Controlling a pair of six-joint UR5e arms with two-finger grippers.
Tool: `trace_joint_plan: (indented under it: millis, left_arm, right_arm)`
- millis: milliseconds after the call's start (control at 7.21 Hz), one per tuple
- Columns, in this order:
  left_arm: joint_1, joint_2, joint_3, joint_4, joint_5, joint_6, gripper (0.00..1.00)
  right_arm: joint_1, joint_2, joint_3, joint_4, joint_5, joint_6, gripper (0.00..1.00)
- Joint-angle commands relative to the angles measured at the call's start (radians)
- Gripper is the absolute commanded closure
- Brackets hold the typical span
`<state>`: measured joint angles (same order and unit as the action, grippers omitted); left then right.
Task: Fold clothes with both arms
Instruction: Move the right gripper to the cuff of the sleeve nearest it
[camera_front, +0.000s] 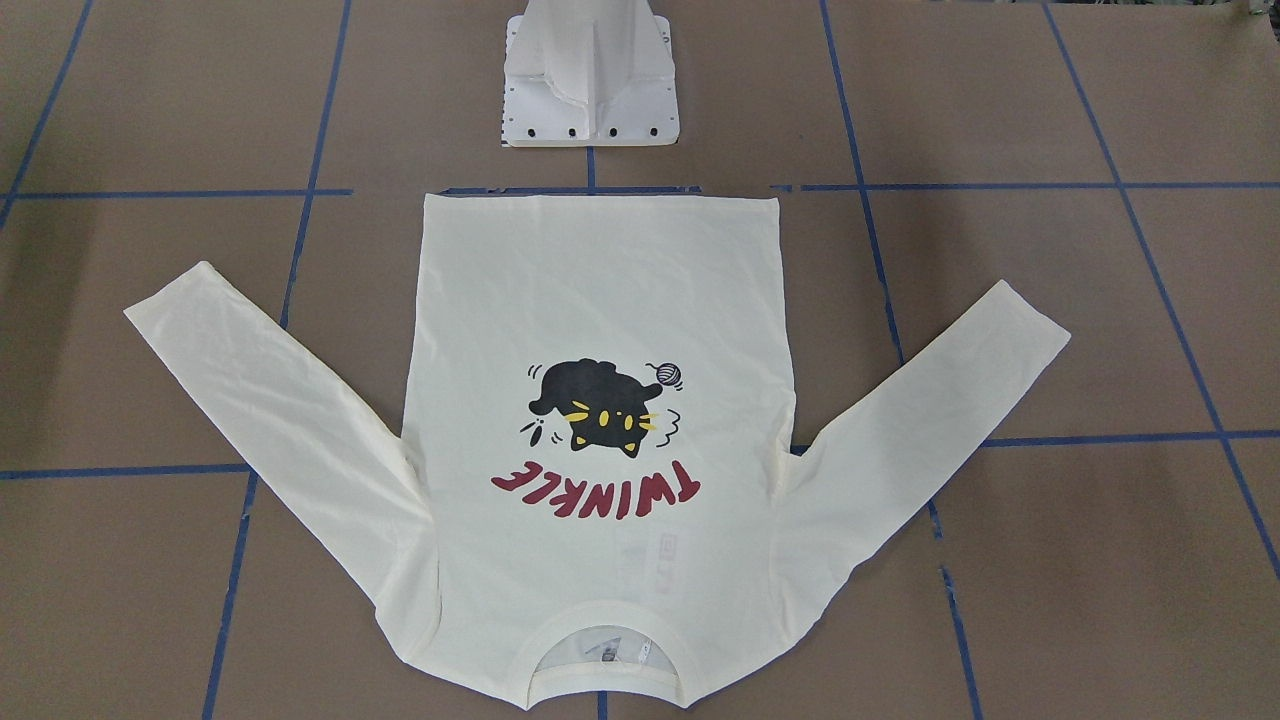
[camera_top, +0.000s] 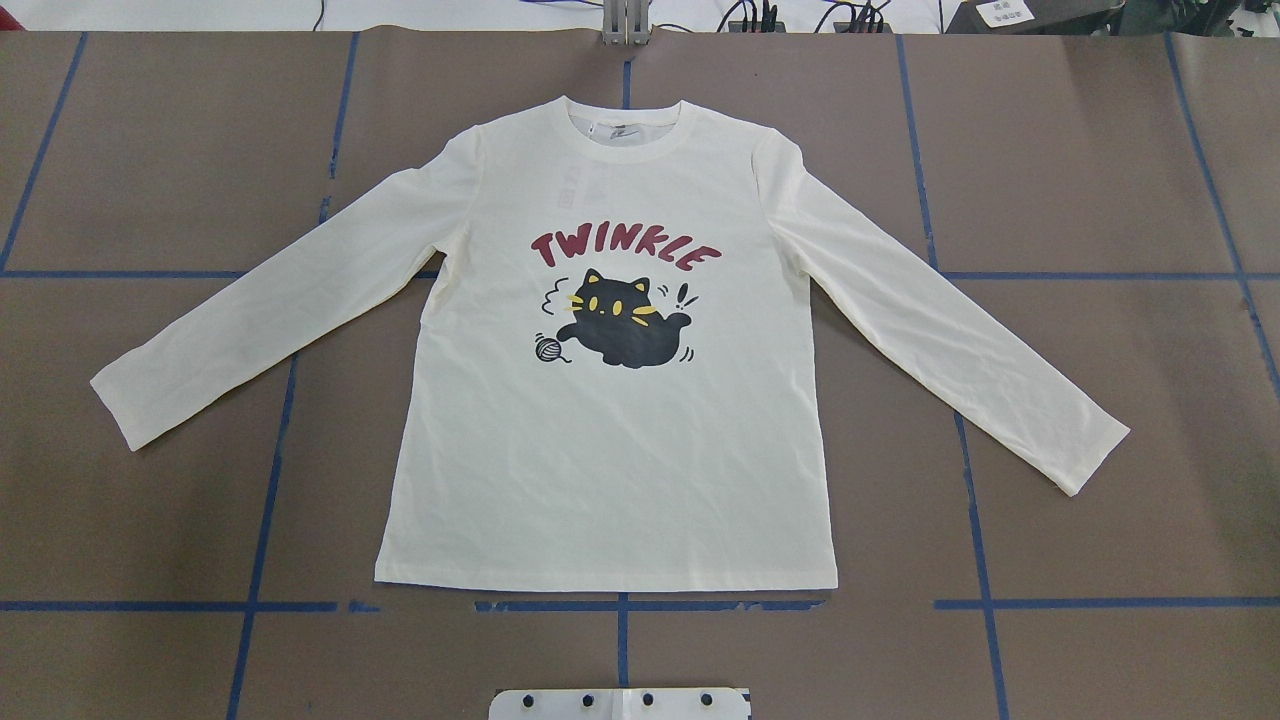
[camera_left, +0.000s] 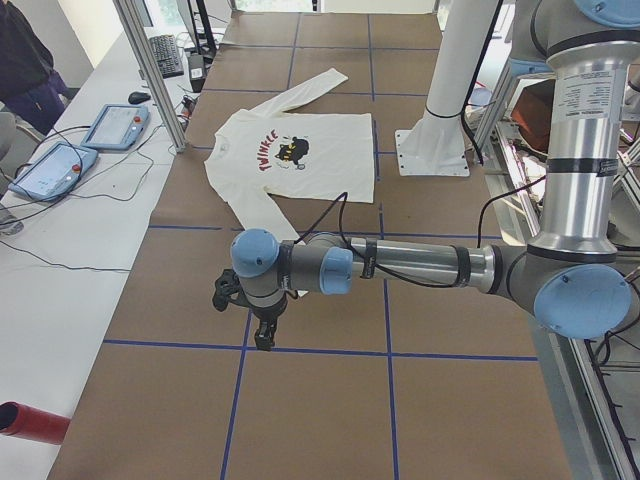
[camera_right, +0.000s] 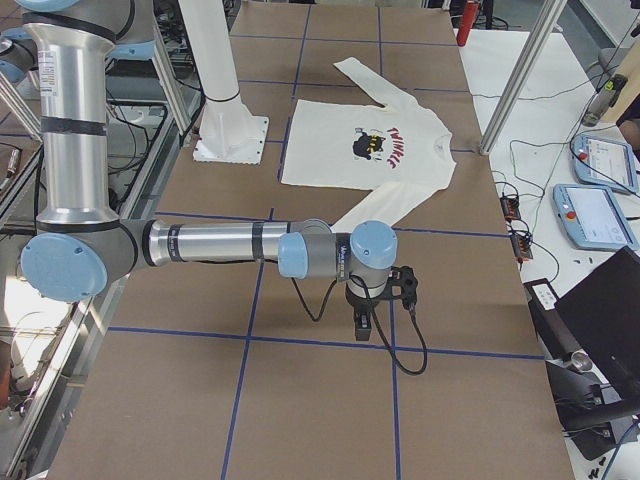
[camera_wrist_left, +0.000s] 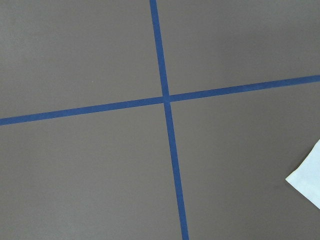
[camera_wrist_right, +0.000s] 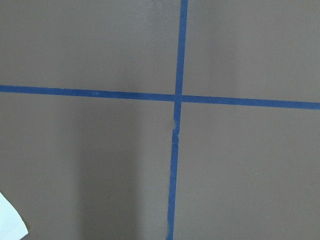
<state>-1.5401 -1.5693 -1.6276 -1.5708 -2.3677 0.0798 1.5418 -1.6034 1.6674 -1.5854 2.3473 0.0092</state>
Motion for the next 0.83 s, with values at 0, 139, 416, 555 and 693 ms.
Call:
trace_joint_plan:
  millis: [0, 139, 416, 555, 693]
  left_arm:
    - [0.0, 0.0, 0.0, 0.0, -0.001, 0.0, 0.0]
    - [0.0, -0.003, -0.003, -0.002, -0.001, 0.005, 0.0]
    - [-0.003, -0.053, -0.009, -0.015, -0.005, 0.003, 0.0]
    - [0.0, -0.069, 0.0, -0.056, -0.004, 0.003, 0.0]
    - [0.018, -0.063, -0.001, -0.14, -0.004, 0.002, 0.0]
  right_arm:
    - [0.0, 0.002, 0.006, 0.001, 0.001, 0.0, 0.0]
    - [0.0, 0.007, 0.009, 0.002, 0.012, 0.002, 0.0]
    - [-0.025, 0.037, 0.069, 0.002, 0.023, -0.002, 0.0]
    - [-0.081, 0.03, 0.051, 0.013, 0.017, 0.0, 0.0]
    - [-0.118, 0.014, 0.075, 0.022, 0.026, 0.027, 0.0]
